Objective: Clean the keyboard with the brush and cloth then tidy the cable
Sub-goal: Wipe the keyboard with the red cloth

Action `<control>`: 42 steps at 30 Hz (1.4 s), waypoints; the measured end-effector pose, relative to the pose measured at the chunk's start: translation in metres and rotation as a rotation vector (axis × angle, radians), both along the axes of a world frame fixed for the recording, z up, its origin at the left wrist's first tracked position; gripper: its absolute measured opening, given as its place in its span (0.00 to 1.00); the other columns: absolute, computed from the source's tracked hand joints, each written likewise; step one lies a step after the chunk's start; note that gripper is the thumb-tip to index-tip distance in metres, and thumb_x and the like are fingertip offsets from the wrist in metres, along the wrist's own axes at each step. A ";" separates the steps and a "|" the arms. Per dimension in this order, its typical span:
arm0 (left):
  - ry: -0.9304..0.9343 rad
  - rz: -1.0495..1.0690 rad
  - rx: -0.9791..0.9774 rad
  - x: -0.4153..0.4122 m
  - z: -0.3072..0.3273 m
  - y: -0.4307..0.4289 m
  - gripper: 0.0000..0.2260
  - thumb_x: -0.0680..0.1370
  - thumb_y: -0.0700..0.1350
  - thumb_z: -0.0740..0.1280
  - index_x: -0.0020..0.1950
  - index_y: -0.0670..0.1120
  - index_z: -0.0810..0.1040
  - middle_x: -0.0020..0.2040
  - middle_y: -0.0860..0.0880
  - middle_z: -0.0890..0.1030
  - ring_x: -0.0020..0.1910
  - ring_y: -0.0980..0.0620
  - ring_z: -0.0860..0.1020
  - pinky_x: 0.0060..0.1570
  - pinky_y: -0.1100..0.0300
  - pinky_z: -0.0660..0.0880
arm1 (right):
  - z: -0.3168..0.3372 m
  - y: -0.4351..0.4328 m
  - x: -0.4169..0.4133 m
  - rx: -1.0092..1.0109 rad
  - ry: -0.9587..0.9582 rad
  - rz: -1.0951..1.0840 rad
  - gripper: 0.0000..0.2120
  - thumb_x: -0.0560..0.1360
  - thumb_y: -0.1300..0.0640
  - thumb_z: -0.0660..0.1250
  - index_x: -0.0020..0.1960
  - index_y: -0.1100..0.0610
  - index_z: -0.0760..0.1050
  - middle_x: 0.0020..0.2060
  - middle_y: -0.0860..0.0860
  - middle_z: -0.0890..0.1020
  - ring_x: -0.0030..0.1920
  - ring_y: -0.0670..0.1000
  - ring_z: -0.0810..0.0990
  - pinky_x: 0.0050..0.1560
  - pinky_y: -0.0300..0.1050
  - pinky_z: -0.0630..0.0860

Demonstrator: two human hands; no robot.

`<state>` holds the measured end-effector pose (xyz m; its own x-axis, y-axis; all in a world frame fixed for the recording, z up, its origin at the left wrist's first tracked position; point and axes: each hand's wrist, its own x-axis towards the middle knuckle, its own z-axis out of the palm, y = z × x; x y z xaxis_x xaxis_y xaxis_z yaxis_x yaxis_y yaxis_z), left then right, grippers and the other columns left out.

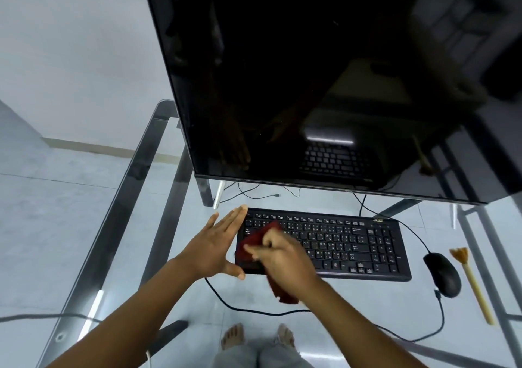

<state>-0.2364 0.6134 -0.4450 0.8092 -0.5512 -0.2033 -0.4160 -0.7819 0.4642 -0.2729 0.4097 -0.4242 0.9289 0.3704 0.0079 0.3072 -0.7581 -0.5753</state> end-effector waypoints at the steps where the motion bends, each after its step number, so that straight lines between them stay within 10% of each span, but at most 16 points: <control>1: 0.002 0.001 0.001 0.000 0.000 0.000 0.63 0.62 0.68 0.73 0.76 0.48 0.31 0.78 0.54 0.37 0.77 0.58 0.38 0.76 0.52 0.39 | 0.001 -0.013 0.009 -0.086 -0.086 -0.054 0.11 0.78 0.42 0.64 0.53 0.45 0.81 0.45 0.44 0.81 0.45 0.43 0.78 0.47 0.41 0.76; 5: 0.012 0.010 -0.010 0.000 0.000 -0.001 0.63 0.61 0.67 0.74 0.77 0.48 0.32 0.78 0.54 0.37 0.76 0.58 0.38 0.76 0.53 0.38 | -0.002 -0.034 0.032 -0.236 -0.051 -0.474 0.14 0.79 0.53 0.65 0.64 0.50 0.79 0.52 0.50 0.79 0.47 0.51 0.79 0.55 0.51 0.77; 10: -0.008 -0.004 0.015 -0.002 0.001 -0.002 0.63 0.62 0.67 0.74 0.73 0.50 0.27 0.77 0.54 0.37 0.76 0.58 0.38 0.75 0.53 0.37 | 0.003 0.031 0.022 -0.161 -0.083 -0.034 0.09 0.79 0.50 0.64 0.54 0.55 0.75 0.47 0.53 0.78 0.49 0.50 0.77 0.44 0.42 0.66; 17: 0.001 0.011 0.047 0.000 -0.003 -0.001 0.63 0.61 0.68 0.73 0.75 0.49 0.28 0.78 0.53 0.37 0.77 0.56 0.37 0.75 0.52 0.37 | -0.002 -0.013 0.051 -0.254 -0.133 -0.348 0.14 0.79 0.40 0.60 0.45 0.50 0.73 0.43 0.49 0.79 0.45 0.54 0.78 0.41 0.47 0.73; 22: 0.014 0.007 0.089 0.000 -0.002 -0.002 0.62 0.61 0.71 0.70 0.76 0.49 0.30 0.78 0.54 0.35 0.76 0.56 0.35 0.75 0.52 0.35 | 0.005 0.004 0.018 -0.172 -0.044 0.135 0.07 0.80 0.47 0.63 0.52 0.50 0.71 0.45 0.51 0.76 0.46 0.53 0.73 0.44 0.48 0.70; 25: 0.026 -0.012 0.150 -0.003 0.008 -0.004 0.53 0.68 0.72 0.61 0.78 0.48 0.35 0.77 0.54 0.33 0.76 0.56 0.34 0.75 0.50 0.36 | 0.012 -0.040 0.032 -0.232 -0.121 -0.158 0.17 0.77 0.38 0.64 0.43 0.52 0.71 0.38 0.50 0.78 0.35 0.49 0.74 0.35 0.48 0.72; 28: -0.073 0.028 0.108 -0.008 0.016 -0.020 0.40 0.75 0.70 0.42 0.79 0.46 0.42 0.78 0.53 0.37 0.77 0.55 0.36 0.76 0.50 0.37 | 0.005 -0.075 0.034 -0.239 -0.013 -0.529 0.14 0.81 0.47 0.62 0.61 0.52 0.77 0.47 0.55 0.76 0.46 0.55 0.74 0.49 0.53 0.78; 33: -0.232 0.084 0.046 -0.019 0.005 -0.084 0.29 0.82 0.57 0.42 0.78 0.43 0.53 0.80 0.47 0.49 0.78 0.52 0.44 0.75 0.47 0.43 | -0.010 -0.065 0.004 -0.358 -0.208 -0.100 0.17 0.76 0.51 0.70 0.64 0.47 0.77 0.44 0.51 0.74 0.44 0.53 0.74 0.43 0.46 0.74; 36: -0.289 0.087 0.081 -0.017 -0.001 -0.115 0.28 0.83 0.56 0.47 0.78 0.41 0.56 0.79 0.45 0.53 0.78 0.50 0.48 0.73 0.45 0.46 | -0.008 -0.106 0.019 -0.367 -0.186 -0.330 0.15 0.75 0.36 0.65 0.46 0.48 0.76 0.43 0.51 0.78 0.44 0.52 0.78 0.50 0.54 0.77; 42: -0.277 0.109 0.157 -0.016 -0.015 -0.134 0.28 0.82 0.56 0.47 0.78 0.41 0.55 0.79 0.44 0.54 0.78 0.48 0.50 0.74 0.43 0.47 | -0.021 -0.100 0.004 -0.268 -0.173 -0.317 0.14 0.78 0.38 0.63 0.50 0.48 0.75 0.42 0.50 0.77 0.43 0.54 0.77 0.46 0.56 0.77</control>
